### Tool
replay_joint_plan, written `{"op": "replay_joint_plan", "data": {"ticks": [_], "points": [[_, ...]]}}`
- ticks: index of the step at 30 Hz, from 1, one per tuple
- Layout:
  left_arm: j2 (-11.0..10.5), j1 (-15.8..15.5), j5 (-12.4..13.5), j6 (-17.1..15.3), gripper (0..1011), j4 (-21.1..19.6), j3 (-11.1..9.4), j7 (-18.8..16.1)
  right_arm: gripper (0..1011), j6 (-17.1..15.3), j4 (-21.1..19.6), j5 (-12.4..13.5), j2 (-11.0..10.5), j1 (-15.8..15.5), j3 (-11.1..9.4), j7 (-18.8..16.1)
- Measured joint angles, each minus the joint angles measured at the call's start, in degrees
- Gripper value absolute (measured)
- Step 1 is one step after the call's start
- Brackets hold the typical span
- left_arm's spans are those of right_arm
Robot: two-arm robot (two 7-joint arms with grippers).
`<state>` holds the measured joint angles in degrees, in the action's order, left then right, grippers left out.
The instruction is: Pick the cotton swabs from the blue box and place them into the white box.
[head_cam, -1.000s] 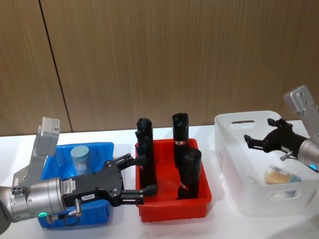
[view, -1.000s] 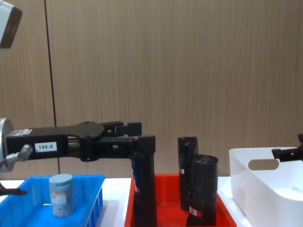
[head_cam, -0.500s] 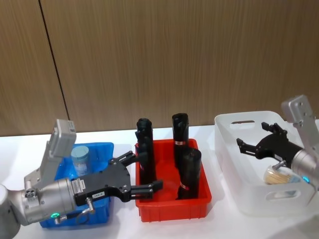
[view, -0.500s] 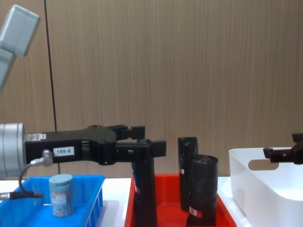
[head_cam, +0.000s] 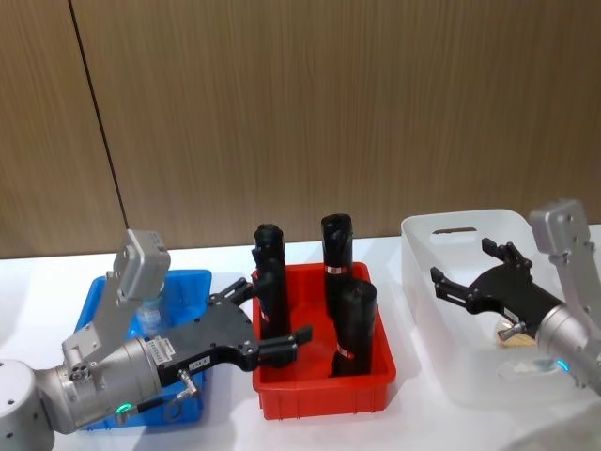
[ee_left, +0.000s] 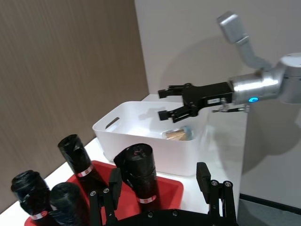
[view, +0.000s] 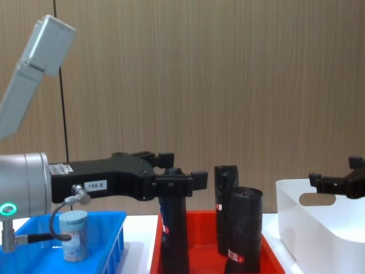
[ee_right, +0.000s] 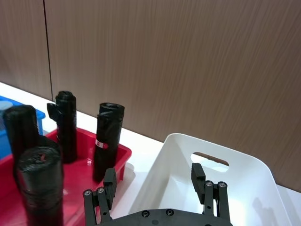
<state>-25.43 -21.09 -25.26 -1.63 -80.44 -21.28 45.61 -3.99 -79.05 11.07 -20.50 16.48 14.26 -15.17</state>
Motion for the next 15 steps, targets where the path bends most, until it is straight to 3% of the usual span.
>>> {"op": "replay_joint_plan", "data": {"ticks": [15], "points": [[0.93, 1.95, 3.53, 0.23, 1004, -3.30, -1.25, -11.57, 1002, 1.09, -11.07, 2.70, 0.60, -8.64, -0.68, 5.68]]}}
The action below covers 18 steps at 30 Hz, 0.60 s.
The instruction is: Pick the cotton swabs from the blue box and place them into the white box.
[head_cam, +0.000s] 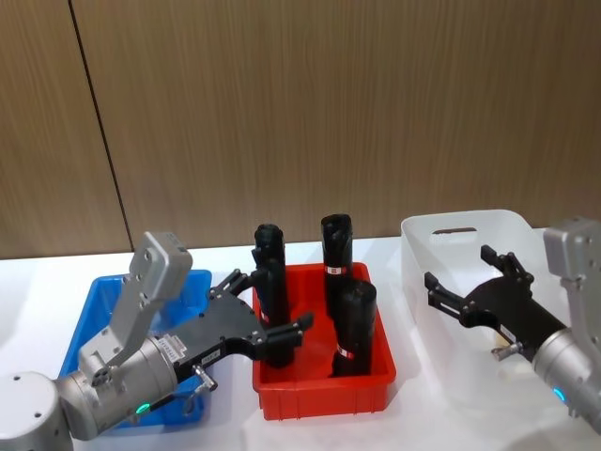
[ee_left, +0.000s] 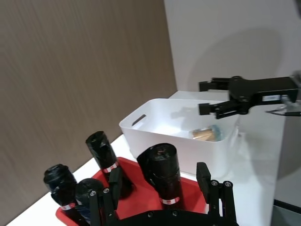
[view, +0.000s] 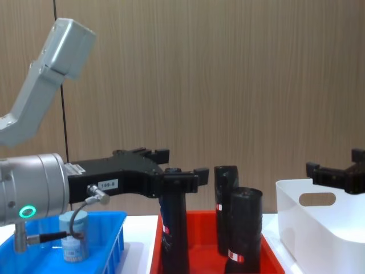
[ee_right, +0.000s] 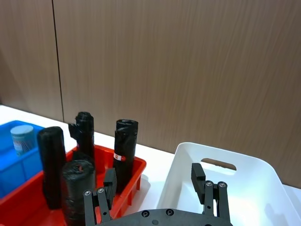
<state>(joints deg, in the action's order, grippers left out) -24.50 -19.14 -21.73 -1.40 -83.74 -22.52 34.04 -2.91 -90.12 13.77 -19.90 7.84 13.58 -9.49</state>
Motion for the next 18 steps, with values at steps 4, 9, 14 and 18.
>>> {"op": "replay_joint_plan", "data": {"ticks": [4, 9, 14, 18], "points": [[0.24, 0.49, 0.87, 0.06, 1004, -0.84, -0.33, -2.83, 1002, 0.25, -2.69, 0.65, 0.14, -2.10, -0.16, 1.40], [0.51, 1.06, 1.95, 0.14, 1004, -1.83, -0.69, -6.35, 1002, 0.55, -6.07, 1.50, 0.31, -4.74, -0.37, 3.11], [0.82, 1.74, 3.16, 0.21, 1004, -2.96, -1.10, -10.25, 1002, 0.83, -9.29, 2.27, 0.48, -7.24, -0.57, 4.77], [1.05, 2.24, 4.05, 0.27, 1004, -3.77, -1.40, -13.23, 1002, 0.95, -10.71, 2.65, 0.56, -8.38, -0.66, 5.49]]}}
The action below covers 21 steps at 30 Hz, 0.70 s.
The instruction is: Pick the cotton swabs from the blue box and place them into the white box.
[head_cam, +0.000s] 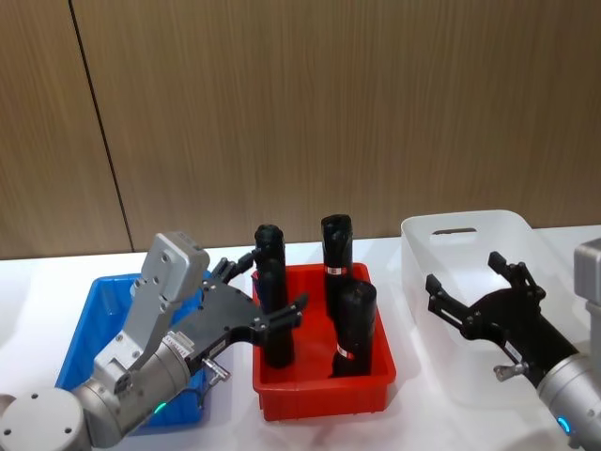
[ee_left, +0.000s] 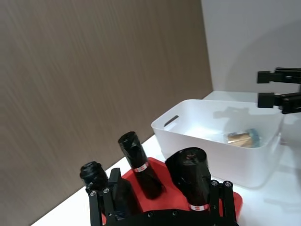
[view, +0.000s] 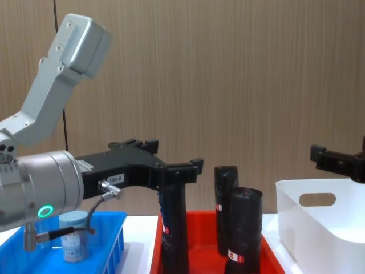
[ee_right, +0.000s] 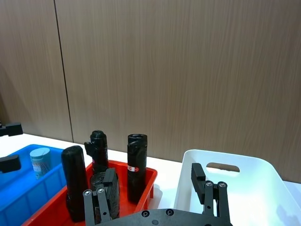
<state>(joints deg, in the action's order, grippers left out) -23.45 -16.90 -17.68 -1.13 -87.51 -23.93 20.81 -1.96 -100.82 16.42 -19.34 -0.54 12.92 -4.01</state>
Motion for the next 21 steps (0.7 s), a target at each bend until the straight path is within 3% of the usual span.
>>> {"op": "replay_joint_plan", "data": {"ticks": [21], "points": [[1.21, 2.53, 4.68, 0.30, 1004, -4.33, -1.63, -15.27, 1002, 0.04, -0.41, 0.07, 0.00, -0.31, 0.01, 0.22]]}}
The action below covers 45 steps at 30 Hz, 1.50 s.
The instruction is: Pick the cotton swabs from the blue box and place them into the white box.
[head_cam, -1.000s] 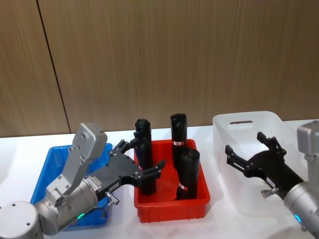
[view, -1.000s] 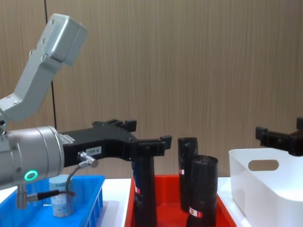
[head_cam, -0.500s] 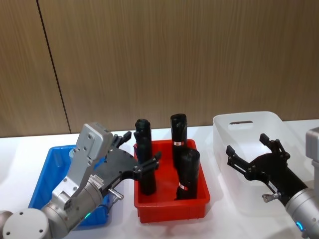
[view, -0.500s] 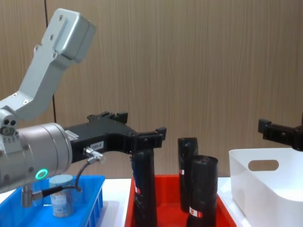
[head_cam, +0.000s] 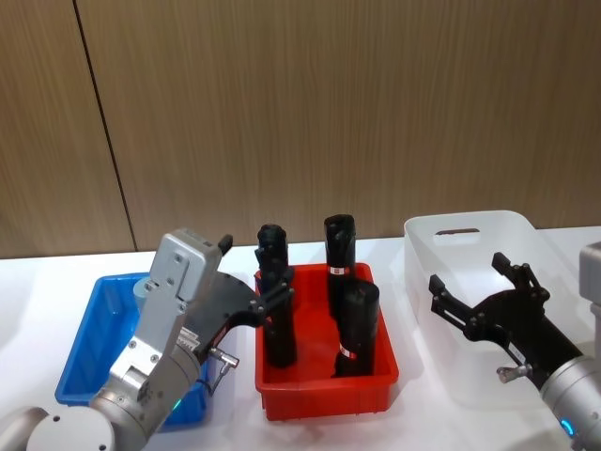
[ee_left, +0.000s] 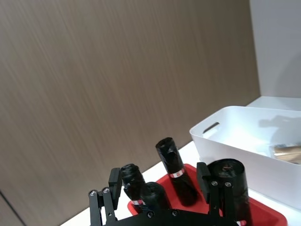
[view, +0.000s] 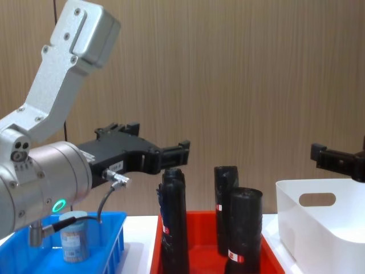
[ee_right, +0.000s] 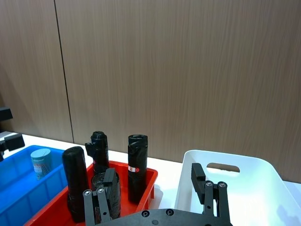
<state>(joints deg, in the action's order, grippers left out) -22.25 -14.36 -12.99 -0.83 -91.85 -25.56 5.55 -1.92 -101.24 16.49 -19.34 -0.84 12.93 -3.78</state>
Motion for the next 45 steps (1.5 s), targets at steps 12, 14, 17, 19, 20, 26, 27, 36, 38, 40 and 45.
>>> {"op": "replay_joint_plan", "data": {"ticks": [12, 14, 17, 19, 20, 26, 27, 36, 38, 40, 45], "points": [[0.38, 0.81, 1.51, 0.07, 1004, -1.37, -0.50, -4.84, 1002, -0.03, 0.00, -0.02, 0.00, 0.00, 0.01, -0.03], [0.38, 0.81, 1.53, 0.07, 1004, -1.38, -0.50, -4.89, 1002, -0.04, 0.01, -0.02, 0.00, 0.00, 0.01, -0.04], [0.38, 0.81, 1.53, 0.07, 1004, -1.38, -0.51, -4.90, 1002, -0.04, 0.01, -0.02, 0.00, 0.00, 0.01, -0.04], [0.38, 0.81, 1.53, 0.07, 1004, -1.38, -0.50, -4.92, 1002, -0.04, 0.01, -0.02, 0.00, 0.00, 0.01, -0.04], [0.38, 0.81, 1.53, 0.07, 1004, -1.38, -0.50, -4.92, 1002, -0.04, 0.01, -0.02, 0.00, 0.01, 0.00, -0.05], [0.35, 0.80, 1.53, 0.07, 1004, -1.38, -0.50, -4.93, 1002, -0.18, 0.05, -0.02, 0.01, 0.05, -0.04, -0.30], [0.35, 0.80, 1.53, 0.07, 1004, -1.38, -0.50, -4.93, 1002, -0.24, 0.05, -0.02, 0.01, 0.06, -0.05, -0.39], [0.35, 0.77, 1.51, 0.04, 1004, -1.38, -0.46, -4.93, 1002, -1.93, 0.15, 0.79, -0.17, 0.69, -0.27, -2.74], [0.35, 0.77, 1.51, 0.04, 1004, -1.37, -0.46, -4.93, 1002, -2.77, 0.23, 1.05, -0.25, 1.01, -0.35, -3.69], [0.35, 0.77, 1.51, 0.03, 1004, -1.36, -0.46, -4.93, 1002, -3.38, 0.32, 1.25, -0.30, 1.27, -0.39, -4.47], [0.35, 0.77, 1.51, 0.03, 1004, -1.33, -0.46, -4.92, 1002, -6.12, 0.83, 1.83, -0.41, 2.50, -0.51, -7.39]]}}
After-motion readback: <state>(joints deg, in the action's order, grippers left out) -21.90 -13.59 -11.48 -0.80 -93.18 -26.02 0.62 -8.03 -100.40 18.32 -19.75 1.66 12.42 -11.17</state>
